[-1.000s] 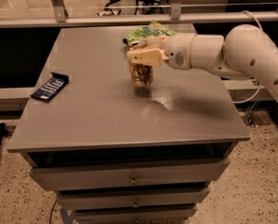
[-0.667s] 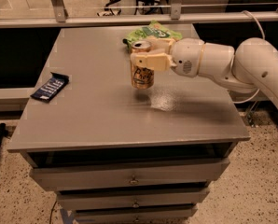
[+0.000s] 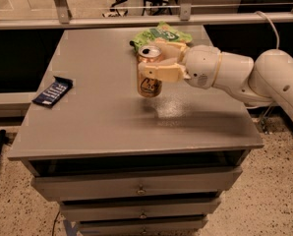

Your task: Place orange can upright

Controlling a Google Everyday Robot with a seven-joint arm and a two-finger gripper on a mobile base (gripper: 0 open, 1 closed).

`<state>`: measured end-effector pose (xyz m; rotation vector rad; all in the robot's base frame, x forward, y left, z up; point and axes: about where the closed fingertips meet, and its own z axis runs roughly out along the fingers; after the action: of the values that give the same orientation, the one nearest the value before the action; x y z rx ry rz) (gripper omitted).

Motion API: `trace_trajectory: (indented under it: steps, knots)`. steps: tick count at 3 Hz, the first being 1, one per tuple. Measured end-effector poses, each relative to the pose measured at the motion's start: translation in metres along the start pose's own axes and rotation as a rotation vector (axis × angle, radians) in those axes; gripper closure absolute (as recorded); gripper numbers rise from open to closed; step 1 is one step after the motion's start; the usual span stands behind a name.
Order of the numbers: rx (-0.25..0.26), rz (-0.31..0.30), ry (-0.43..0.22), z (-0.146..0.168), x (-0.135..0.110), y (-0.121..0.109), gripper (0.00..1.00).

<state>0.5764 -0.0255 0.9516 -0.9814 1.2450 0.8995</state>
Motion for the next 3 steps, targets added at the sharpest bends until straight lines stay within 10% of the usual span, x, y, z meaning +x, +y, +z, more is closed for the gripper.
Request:
trace_trajectory:
  steps: [2, 3]
  knots:
    - [-0.053, -0.026, 0.024, 0.009, 0.018, 0.021, 0.97]
    - [-0.076, -0.021, 0.055, 0.014, 0.029, 0.027, 0.75]
